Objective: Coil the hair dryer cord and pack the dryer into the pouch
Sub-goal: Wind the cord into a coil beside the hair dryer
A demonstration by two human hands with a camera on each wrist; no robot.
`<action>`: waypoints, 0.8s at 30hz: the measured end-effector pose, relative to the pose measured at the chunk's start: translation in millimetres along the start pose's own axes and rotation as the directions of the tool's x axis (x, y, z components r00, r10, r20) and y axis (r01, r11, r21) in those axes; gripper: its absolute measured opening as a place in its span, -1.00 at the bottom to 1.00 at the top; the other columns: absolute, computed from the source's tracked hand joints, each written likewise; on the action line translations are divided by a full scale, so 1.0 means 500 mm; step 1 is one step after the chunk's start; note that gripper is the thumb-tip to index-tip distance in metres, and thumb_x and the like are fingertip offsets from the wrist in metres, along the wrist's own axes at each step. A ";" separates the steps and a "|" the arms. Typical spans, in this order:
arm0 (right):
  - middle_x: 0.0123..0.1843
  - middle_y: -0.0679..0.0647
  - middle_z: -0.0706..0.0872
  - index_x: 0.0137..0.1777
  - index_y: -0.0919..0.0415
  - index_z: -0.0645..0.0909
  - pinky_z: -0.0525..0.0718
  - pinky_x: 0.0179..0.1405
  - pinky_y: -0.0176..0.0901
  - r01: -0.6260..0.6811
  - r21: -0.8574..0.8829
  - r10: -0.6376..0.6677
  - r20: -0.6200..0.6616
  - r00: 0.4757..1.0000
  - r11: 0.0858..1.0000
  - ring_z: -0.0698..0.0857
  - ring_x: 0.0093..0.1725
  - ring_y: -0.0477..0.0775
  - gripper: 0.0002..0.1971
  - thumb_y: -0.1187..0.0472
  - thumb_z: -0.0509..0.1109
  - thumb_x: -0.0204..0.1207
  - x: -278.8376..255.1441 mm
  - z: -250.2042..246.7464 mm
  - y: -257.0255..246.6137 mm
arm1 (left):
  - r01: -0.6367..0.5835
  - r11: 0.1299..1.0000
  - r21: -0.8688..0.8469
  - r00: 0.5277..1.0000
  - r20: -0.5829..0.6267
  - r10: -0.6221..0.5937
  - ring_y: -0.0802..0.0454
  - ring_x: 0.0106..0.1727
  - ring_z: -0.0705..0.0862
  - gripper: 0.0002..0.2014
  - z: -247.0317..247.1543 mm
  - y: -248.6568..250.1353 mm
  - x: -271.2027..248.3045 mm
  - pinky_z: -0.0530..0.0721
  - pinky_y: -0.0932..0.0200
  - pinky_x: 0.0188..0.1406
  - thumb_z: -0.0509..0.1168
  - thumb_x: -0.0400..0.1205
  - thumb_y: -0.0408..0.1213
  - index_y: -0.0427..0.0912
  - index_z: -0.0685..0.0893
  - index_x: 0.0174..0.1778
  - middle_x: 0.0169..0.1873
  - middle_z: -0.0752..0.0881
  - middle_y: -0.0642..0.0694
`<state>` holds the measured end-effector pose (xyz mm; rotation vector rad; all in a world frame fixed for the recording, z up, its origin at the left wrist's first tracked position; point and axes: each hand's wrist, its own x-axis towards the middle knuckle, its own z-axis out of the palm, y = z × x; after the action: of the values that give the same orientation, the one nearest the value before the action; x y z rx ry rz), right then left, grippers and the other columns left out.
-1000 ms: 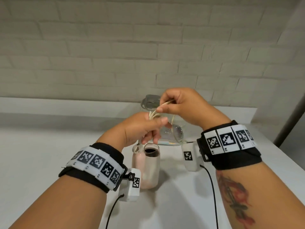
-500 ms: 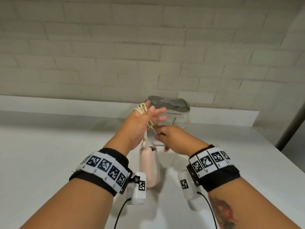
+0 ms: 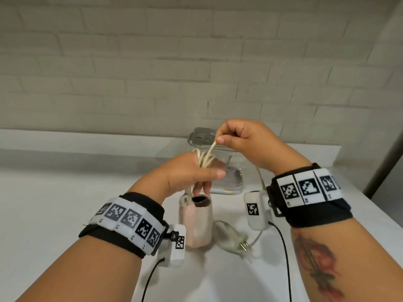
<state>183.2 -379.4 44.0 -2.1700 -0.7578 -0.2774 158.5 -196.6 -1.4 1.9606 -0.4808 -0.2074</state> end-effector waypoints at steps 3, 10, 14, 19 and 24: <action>-0.24 0.12 0.63 -0.10 0.23 0.69 0.55 -0.21 -0.17 -0.025 0.202 0.041 -0.078 0.996 0.979 0.53 -0.26 -0.01 -0.89 0.19 0.43 0.54 0.008 0.039 0.036 | -0.010 0.999 -0.040 0.996 0.089 0.013 0.09 -0.69 0.44 -0.72 0.007 -0.004 0.005 0.74 0.01 0.05 0.22 0.70 -0.17 -0.26 0.78 0.05 -0.65 0.64 -0.05; -0.15 -0.01 0.65 0.22 0.21 0.63 0.64 -0.07 -0.10 -0.227 -0.003 0.224 0.165 0.960 0.974 0.61 -0.19 -0.01 -0.75 0.19 0.19 0.68 -0.003 0.170 0.131 | -0.133 0.923 -0.360 0.989 -0.106 0.101 0.11 -0.56 0.58 -0.64 0.011 -0.026 0.005 0.71 0.12 -0.06 0.10 0.74 -0.11 -0.07 0.65 0.36 -0.31 0.84 -0.17; 0.12 0.17 0.76 0.34 0.13 0.54 0.64 0.00 -0.02 0.033 -0.499 0.110 0.254 0.961 0.866 0.72 0.05 0.24 -0.71 0.14 0.13 0.70 -0.046 0.202 0.129 | -0.170 0.841 -0.513 0.955 -0.295 0.013 0.05 0.06 0.82 -0.59 0.005 -0.038 0.023 0.71 0.05 0.16 0.13 0.75 -0.15 -0.07 0.43 0.53 0.18 0.81 -0.03; -0.05 0.13 0.77 0.14 0.13 0.65 0.64 -0.14 -0.01 0.138 -0.507 0.045 0.333 0.942 0.851 0.70 -0.08 0.20 -0.76 0.17 0.16 0.67 -0.071 0.147 0.051 | -0.112 0.966 -0.232 0.941 -0.338 0.028 0.33 0.22 0.71 -0.45 -0.010 -0.054 0.033 0.36 0.15 0.49 0.14 0.74 -0.07 -0.08 0.23 0.65 0.11 0.73 0.45; -0.10 -0.01 0.81 0.01 0.00 0.76 0.62 -0.14 -0.14 0.144 -0.421 -0.020 0.284 0.959 0.895 0.70 -0.17 0.00 -0.84 0.17 0.34 0.57 -0.050 0.059 -0.025 | 0.029 0.992 0.123 0.955 -0.297 0.008 0.26 0.14 0.67 -0.56 -0.001 -0.012 0.029 0.50 0.27 0.34 0.09 0.72 0.04 -0.03 0.55 0.48 0.17 0.75 0.04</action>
<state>153.9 -361.4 21.7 -2.6454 -1.0234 -0.2077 173.3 -200.0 -5.5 2.0732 -0.2909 0.1152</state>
